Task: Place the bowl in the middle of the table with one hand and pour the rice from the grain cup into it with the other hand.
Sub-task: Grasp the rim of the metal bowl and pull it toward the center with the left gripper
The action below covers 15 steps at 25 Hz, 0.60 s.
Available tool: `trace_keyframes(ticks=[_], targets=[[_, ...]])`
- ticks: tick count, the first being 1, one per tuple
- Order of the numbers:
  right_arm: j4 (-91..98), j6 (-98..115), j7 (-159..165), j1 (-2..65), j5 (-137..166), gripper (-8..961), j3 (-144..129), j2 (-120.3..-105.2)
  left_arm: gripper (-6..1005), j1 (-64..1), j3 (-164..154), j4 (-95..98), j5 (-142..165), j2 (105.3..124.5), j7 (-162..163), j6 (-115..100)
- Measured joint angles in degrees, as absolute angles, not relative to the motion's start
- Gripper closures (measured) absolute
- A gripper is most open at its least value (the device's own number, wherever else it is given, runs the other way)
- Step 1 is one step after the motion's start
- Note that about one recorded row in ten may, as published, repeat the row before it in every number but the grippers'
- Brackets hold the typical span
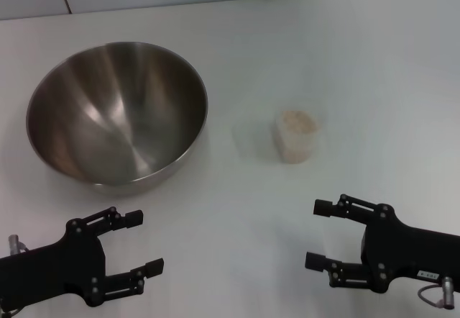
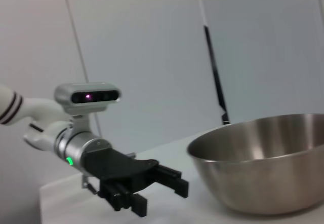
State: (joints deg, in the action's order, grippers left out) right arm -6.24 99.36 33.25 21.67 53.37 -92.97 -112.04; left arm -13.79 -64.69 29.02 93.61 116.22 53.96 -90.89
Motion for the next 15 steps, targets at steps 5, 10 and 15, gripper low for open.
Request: trace_keyframes(ticks=[5,10,15], targets=[[-6.2,96.6,33.6,21.4,52.8,127,-91.7,-112.14,192,-14.2,-64.4,29.0,93.6,116.50,55.6,-88.7],[-6.2,96.8,33.5,21.3,52.8,126,-91.9,-112.25,198,-14.2,-64.4,29.4,93.6,116.54,55.8,-89.5],[-6.2,97.0,33.2,21.1,52.7,126,-91.9,-112.25,204,-13.1,-62.3,29.8,93.2,116.31,49.9,-97.2]])
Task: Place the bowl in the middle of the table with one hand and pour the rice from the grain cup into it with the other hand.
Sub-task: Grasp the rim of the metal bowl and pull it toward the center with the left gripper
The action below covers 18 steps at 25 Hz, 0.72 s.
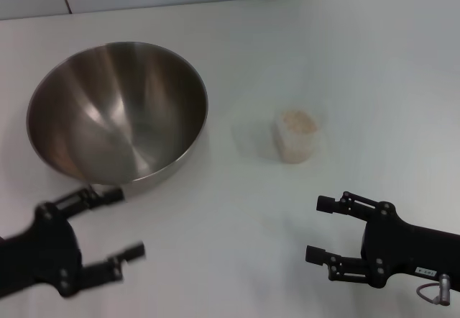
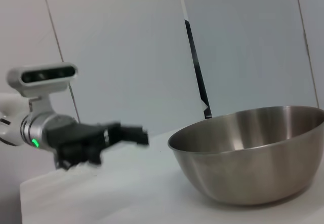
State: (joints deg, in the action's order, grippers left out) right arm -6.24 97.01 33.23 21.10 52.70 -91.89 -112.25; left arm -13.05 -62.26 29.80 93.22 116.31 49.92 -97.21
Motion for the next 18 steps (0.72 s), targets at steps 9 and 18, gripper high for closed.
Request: trace_keyframes(ticks=[9,18], targets=[[-5.6,97.1,33.1,21.1,52.7,126,-91.9,-112.24,215,-16.1,-41.5,41.2,93.2,118.57,71.4,-91.5],[-5.6,97.2,33.1,21.0,52.8,126,-91.8,-112.29,225,-20.4,-51.4,60.8,109.0,117.91,103.5,-66.8]])
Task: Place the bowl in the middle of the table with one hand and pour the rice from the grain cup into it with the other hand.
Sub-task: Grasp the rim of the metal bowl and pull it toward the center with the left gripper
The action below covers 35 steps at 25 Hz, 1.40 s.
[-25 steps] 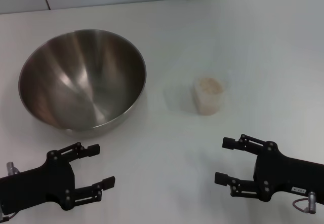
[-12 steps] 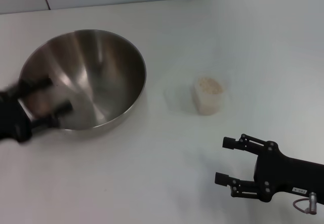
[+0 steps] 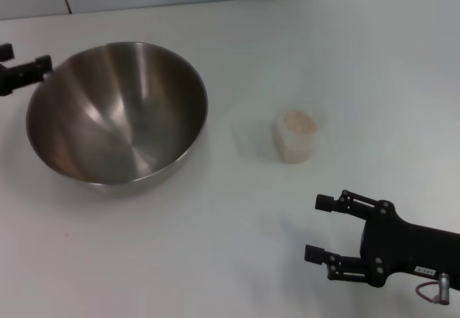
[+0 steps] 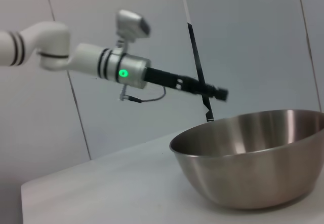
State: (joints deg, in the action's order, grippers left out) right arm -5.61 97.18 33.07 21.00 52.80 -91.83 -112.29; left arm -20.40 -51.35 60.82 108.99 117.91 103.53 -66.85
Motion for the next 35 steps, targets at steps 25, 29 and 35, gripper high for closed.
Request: trace_keyframes(ticks=[25,29,35], targets=[[-5.2,96.7,33.0,21.0,52.9,127,-91.9,-112.42,255,-30.6,-53.1,55.8,131.0,118.27,112.7,-67.1],[-5.2,96.7,33.0,21.0,53.0,126,-92.0,-112.41,439,-31.3,-53.2,55.2,131.9,118.15,113.2,-67.1],[-5.2,96.7,33.0,21.0,53.2,126,-92.0,-112.41,585,-32.6,-53.0,54.4,132.9,118.09,113.8,-67.4]])
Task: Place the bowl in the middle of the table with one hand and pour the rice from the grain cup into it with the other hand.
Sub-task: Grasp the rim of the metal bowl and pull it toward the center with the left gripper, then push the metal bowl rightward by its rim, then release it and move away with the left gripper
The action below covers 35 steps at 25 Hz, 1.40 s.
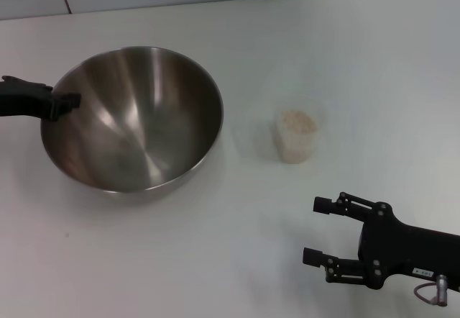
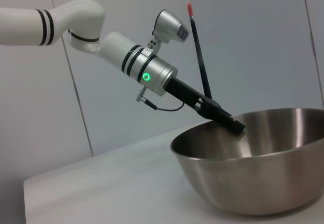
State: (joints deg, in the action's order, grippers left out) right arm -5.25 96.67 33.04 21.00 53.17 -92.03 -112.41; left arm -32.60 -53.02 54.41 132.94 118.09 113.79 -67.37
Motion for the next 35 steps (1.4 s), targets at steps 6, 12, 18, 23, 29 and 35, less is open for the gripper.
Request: trace_keyframes(ticks=[6,12,18,23,29,35], targets=[[-5.4,96.7,33.1,21.0,53.2,127,-92.0,-112.41,929,-35.2,-52.6,52.6,133.3,117.58,115.9,-68.6],[-5.4,96.7,33.1,21.0,53.3,126,-92.0,-112.41,944,-39.7,-48.8,47.5,132.8,116.14,115.8,-71.2],[-5.4,96.7,33.4,21.0,53.3,126,-92.1,-112.41,971,-44.9,-45.8,41.1,131.5,115.08,114.7,-72.7],[-5.3,96.7,33.5,21.1,53.4,126,-92.1,-112.41,972,-47.4,-47.0,39.3,132.6,116.71,114.0,-70.6],[-5.5,96.9,33.6,21.1,53.4,126,-92.1,-112.41,972,-47.6,-49.1,38.5,134.0,117.61,113.8,-67.5],[-5.5,96.9,33.6,21.1,53.4,127,-92.1,-112.41,971,-47.1,-49.2,37.9,134.1,117.81,112.2,-65.9]])
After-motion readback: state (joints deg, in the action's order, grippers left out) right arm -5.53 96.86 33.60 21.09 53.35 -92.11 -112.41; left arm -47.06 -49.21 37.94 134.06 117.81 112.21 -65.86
